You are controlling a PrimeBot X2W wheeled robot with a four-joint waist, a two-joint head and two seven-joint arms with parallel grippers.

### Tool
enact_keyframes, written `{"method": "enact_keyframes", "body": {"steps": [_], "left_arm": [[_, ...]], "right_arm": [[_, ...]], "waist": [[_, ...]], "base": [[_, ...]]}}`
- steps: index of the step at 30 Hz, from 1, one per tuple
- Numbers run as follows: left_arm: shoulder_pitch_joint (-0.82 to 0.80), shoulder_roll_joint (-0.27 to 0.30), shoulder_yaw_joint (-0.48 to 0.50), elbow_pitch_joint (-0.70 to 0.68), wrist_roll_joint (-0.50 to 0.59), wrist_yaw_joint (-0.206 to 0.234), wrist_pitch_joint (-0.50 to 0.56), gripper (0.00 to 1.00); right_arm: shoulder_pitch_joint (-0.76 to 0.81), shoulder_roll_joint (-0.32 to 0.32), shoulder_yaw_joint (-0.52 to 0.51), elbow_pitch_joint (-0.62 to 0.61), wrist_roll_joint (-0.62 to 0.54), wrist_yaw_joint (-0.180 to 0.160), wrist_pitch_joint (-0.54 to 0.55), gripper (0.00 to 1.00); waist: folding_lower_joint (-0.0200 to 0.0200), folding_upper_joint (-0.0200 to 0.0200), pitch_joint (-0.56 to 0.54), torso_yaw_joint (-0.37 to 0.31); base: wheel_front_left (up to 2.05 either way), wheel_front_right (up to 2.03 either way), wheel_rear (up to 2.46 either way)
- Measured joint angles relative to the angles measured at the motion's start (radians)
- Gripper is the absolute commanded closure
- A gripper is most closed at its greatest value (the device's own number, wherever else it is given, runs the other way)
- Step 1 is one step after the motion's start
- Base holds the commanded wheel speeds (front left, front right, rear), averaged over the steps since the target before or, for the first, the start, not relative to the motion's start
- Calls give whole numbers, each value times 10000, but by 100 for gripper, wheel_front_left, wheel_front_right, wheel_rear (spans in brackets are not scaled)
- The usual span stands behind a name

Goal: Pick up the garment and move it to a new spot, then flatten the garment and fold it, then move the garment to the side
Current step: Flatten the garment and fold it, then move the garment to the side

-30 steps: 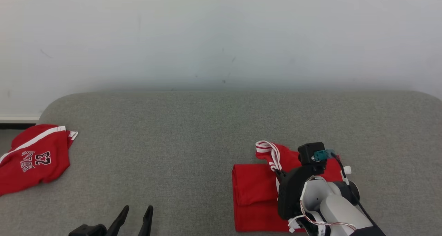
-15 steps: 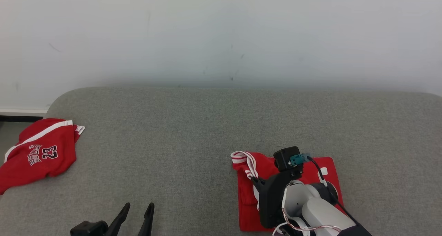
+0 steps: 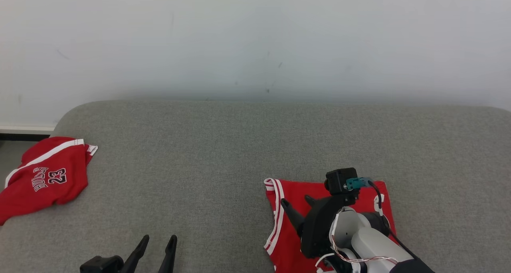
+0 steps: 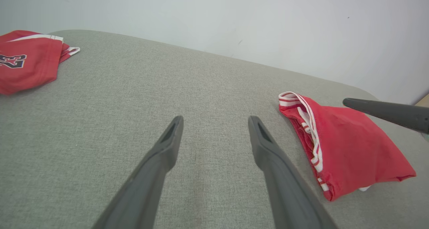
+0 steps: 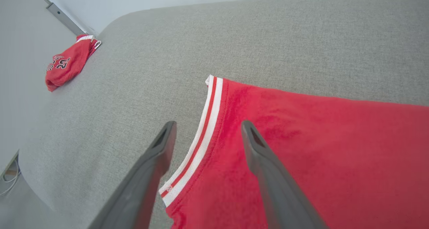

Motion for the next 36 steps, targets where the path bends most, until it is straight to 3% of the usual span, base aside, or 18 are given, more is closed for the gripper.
{"method": "enact_keyframes", "body": {"steps": [7, 13, 23, 36], "left_arm": [[3, 44, 33, 12, -2, 4, -13, 0], [35, 82, 190, -61, -15, 25, -182, 0], [67, 176, 270, -428, -31, 96, -523, 0], [67, 169, 109, -537, -12, 92, -587, 0]], "right_arm": [[-162, 8, -462, -326, 564, 0, -1032, 0], [-39, 6, -1576, -259, -341, -2, -2336, 0], [1904, -311, -3049, -1158, -851, -2, -4849, 0], [3439, -424, -4297, -1718, -1528, -2, -4905, 0]], "waist": [[0, 0, -46, -67], [0, 0, -122, -222], [0, 0, -252, -682], [-1, 0, -275, -810]], "base": [[0, 0, 0], [0, 0, 0], [0, 0, 0], [0, 0, 0]]}}
